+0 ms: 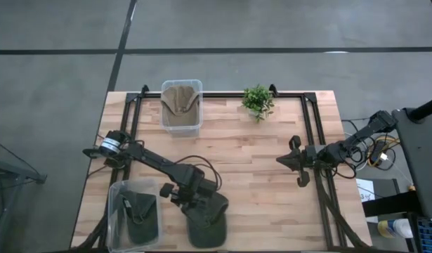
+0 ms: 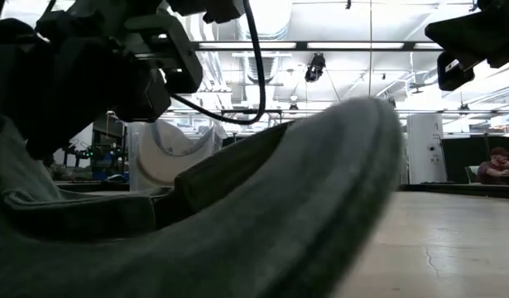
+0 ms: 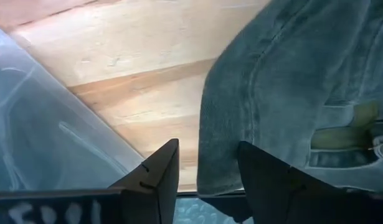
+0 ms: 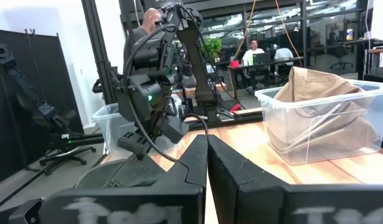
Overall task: Pick & Place hat
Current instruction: Put the black cap into the bottom transparent bin
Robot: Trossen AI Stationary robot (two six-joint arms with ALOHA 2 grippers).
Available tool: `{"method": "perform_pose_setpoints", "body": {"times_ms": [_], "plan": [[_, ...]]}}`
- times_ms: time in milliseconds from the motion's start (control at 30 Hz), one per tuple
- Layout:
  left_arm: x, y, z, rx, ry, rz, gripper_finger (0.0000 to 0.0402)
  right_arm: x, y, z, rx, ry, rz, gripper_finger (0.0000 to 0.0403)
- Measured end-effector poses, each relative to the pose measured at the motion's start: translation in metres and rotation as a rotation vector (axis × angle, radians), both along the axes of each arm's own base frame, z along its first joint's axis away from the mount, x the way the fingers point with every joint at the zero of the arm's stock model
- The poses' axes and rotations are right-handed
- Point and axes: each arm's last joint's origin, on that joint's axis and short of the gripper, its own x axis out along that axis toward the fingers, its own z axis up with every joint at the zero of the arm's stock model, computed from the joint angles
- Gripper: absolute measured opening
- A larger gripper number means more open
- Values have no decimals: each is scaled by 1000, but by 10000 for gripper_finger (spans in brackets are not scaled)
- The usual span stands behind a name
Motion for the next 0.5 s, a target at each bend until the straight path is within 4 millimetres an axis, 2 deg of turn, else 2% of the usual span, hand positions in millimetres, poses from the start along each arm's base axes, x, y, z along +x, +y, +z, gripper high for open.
{"method": "perform_pose_setpoints", "body": {"times_ms": [167,367,500], "plan": [[0,0,-2,-12,-17,-19,118,0,0,0,0,0,0,8],[3,-1,-2,-4,-79,-73,18,0,0,0,0,0,0,8],[3,0,-2,3,-97,-100,6,0,0,0,0,0,0,8]]}}
